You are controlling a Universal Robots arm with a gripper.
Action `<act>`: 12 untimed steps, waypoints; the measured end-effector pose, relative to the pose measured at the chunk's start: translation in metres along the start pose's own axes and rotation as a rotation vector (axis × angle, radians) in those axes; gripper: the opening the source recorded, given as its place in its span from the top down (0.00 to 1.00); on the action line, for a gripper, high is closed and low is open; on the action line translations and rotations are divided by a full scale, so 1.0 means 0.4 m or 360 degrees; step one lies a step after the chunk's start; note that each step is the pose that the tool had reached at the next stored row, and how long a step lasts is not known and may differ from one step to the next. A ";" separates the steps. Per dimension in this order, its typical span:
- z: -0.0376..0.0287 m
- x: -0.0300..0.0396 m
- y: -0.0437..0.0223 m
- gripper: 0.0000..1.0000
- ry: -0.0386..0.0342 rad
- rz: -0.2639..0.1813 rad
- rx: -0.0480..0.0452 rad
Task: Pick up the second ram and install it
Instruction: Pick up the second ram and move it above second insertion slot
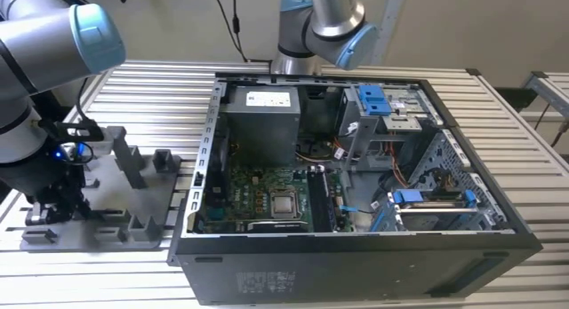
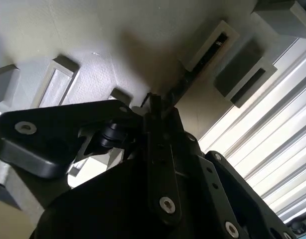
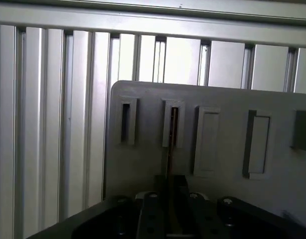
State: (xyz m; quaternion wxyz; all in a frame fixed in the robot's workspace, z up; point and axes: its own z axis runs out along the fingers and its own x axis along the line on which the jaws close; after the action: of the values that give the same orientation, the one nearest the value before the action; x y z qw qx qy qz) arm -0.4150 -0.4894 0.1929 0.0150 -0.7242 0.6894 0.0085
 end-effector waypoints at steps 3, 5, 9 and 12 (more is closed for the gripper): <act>0.000 0.000 0.000 0.85 0.0000 0.0000 0.0000; 0.000 0.000 0.000 0.85 0.0000 0.0000 0.0000; 0.000 0.000 0.000 0.86 0.0000 0.0000 0.0000; 0.000 0.000 0.000 0.86 0.0000 0.0000 0.0000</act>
State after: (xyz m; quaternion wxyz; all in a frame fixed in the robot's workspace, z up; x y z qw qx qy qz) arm -0.4150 -0.4894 0.1928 0.0150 -0.7242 0.6894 0.0086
